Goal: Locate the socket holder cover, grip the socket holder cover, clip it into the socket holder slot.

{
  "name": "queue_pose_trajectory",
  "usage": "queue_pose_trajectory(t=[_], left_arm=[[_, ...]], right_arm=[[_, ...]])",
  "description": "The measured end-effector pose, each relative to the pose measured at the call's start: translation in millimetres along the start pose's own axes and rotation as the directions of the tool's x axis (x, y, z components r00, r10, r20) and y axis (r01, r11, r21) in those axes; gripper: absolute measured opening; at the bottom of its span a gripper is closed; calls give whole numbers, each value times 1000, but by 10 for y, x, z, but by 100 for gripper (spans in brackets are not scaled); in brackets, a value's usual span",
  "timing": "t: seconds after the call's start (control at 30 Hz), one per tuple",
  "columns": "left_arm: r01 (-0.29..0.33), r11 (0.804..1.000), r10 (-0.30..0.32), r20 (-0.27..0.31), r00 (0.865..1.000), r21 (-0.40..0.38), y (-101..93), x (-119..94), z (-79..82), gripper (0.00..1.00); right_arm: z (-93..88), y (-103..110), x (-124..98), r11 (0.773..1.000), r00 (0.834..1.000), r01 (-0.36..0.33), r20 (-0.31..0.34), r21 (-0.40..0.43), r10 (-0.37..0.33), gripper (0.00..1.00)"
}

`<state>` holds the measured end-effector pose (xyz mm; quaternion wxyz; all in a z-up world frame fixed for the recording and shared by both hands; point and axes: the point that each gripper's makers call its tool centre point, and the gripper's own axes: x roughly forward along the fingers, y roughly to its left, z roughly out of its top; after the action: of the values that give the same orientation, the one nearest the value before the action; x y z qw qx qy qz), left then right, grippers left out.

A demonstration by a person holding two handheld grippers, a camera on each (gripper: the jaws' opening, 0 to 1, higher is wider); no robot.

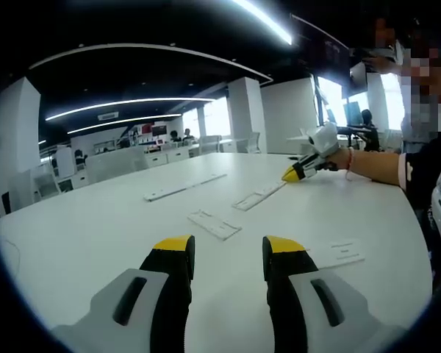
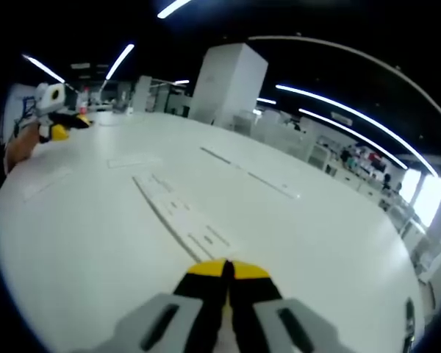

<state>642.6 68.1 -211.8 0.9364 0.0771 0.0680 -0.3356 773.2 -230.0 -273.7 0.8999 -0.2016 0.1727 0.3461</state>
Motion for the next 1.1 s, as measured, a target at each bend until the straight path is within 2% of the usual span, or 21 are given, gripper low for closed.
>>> queue_pose_trajectory(t=[0.23,0.37,0.97,1.1], left_arm=[[0,1000,0,0,1000,0,3,0,-1,38],[0,1000,0,1,1000,0,-1,-3,-1,38],[4,1000,-4,-2,1000,-6,-23,-2,-21,38],[4,1000,-4,0,1000,-7,-22,-2,-16,38]], right_arm=[[0,22,0,1000,1000,0,0,-3,0,4],[-9,102,-3,1000,1000,-5,5,-2,5,4],[32,62,37,1000,1000,2,14,-19,-2,4],[33,66,30,1000,1000,0,18,2,0,4]])
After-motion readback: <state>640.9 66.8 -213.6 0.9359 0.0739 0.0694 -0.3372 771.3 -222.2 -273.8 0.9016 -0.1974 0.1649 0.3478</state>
